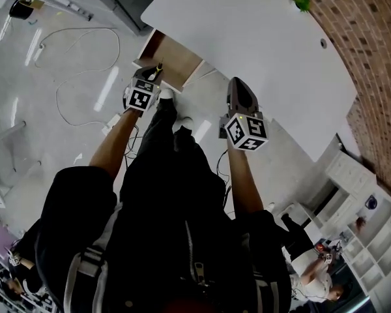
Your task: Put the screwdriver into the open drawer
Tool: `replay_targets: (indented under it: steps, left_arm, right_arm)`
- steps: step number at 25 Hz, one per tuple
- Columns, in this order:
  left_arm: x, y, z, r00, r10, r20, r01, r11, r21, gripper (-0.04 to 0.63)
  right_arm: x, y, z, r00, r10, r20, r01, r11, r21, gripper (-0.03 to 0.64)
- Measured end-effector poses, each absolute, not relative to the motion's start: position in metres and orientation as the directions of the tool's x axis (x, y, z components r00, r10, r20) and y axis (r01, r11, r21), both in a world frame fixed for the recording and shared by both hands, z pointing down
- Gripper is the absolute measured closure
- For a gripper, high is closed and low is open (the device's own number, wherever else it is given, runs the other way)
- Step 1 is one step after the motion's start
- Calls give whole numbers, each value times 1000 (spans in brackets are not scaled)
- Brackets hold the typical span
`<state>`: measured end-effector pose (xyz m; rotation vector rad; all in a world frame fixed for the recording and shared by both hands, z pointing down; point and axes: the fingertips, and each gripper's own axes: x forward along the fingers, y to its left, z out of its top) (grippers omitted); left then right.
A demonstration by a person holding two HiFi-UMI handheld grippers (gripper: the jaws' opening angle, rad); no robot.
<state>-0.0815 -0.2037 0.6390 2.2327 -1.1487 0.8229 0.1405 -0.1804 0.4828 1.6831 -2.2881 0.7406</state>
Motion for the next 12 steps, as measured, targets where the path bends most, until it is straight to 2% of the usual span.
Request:
replay_targets:
  steps: [12]
  left_arm:
    - [-79, -235, 779, 438, -410, 800, -845, -493, 210, 515]
  right_arm:
    - [126, -173, 523, -272, -773, 573, -953, 131, -275, 609]
